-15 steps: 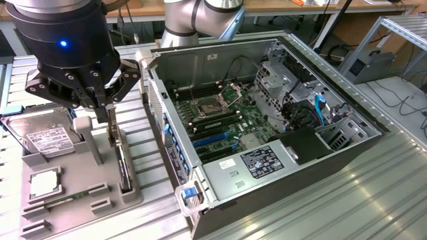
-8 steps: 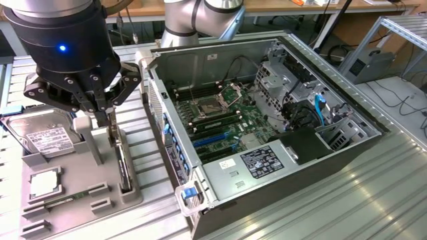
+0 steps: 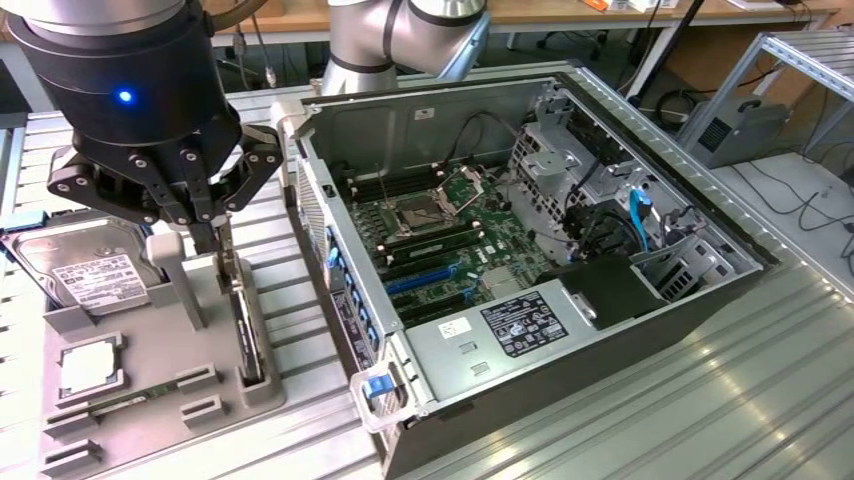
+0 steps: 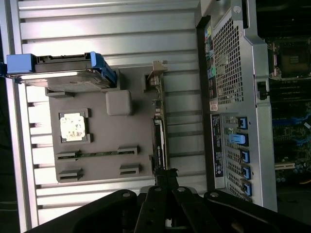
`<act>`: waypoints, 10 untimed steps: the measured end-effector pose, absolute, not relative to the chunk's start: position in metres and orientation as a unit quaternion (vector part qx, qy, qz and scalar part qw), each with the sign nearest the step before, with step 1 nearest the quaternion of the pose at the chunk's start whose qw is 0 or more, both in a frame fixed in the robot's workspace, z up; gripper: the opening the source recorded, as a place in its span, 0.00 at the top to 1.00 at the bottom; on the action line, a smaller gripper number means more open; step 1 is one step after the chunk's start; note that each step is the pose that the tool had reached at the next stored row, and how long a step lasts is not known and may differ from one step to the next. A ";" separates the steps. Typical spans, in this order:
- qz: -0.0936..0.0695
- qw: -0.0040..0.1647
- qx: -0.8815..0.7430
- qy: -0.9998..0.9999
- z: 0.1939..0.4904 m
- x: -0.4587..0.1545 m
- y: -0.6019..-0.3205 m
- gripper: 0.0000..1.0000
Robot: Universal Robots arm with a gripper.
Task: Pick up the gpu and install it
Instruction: 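Pick up the gpu and move the gpu toward the slot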
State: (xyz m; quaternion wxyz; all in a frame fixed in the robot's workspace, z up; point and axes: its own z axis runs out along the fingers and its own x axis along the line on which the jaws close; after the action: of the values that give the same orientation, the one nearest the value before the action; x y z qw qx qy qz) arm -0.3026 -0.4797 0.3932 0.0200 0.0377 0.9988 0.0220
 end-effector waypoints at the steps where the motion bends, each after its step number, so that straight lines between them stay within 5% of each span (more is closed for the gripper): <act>1: 0.022 0.020 0.038 0.999 0.393 -0.303 -0.480 0.89; 5: 0.022 0.020 0.038 0.999 0.393 -0.303 -0.480 0.89; 7: 0.022 0.020 0.038 0.999 0.393 -0.303 -0.480 0.76; 9: 0.022 0.020 0.038 0.999 0.393 -0.303 -0.480 0.76; 10: 0.022 0.020 0.038 0.999 0.393 -0.303 -0.480 0.64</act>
State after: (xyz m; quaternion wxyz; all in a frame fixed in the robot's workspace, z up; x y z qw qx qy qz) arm -0.3026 -0.4797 0.3933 0.0200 0.0377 0.9988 0.0220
